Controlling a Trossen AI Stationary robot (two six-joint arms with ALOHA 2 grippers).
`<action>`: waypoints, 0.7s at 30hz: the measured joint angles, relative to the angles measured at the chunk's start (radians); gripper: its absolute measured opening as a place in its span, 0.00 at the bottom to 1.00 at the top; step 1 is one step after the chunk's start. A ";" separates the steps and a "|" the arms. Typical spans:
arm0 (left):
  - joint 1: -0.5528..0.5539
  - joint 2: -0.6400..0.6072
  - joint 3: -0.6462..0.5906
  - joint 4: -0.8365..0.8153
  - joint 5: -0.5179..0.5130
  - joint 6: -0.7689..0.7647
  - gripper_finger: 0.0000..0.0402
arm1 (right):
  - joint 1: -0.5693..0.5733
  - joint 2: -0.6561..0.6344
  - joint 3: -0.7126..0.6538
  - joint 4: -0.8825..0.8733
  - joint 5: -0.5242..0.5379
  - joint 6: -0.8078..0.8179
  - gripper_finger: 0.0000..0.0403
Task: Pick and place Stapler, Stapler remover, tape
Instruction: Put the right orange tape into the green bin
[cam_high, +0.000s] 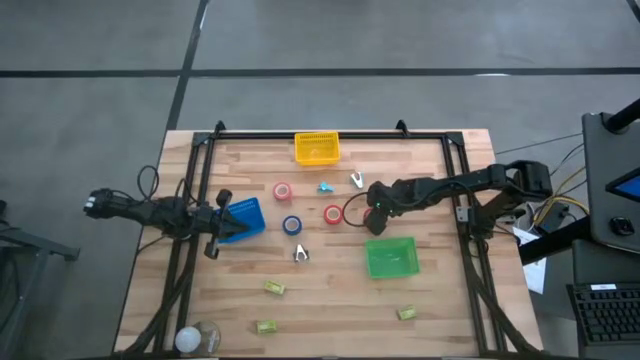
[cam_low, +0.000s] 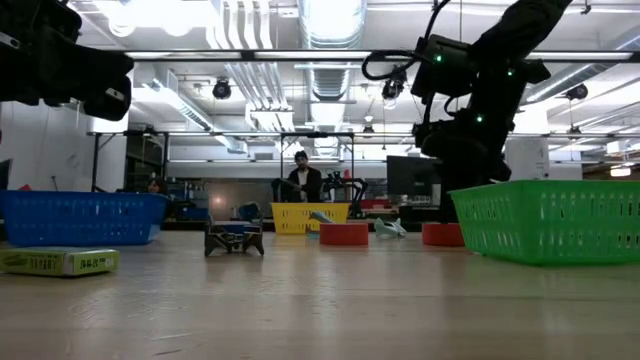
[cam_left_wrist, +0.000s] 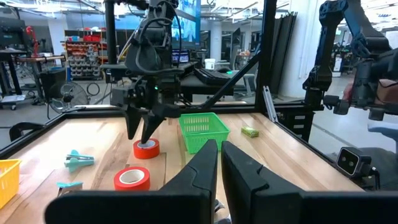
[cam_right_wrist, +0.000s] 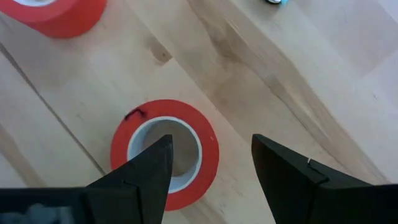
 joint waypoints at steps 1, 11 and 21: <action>0.000 0.000 0.000 0.000 0.000 0.000 0.06 | 0.000 0.007 0.000 0.000 0.000 -0.001 0.51; 0.000 0.000 0.000 0.000 0.000 0.000 0.06 | 0.001 0.057 0.000 0.016 -0.007 0.002 0.40; 0.000 0.000 0.000 0.000 0.000 0.000 0.06 | 0.001 0.046 0.000 0.021 -0.011 -0.001 0.18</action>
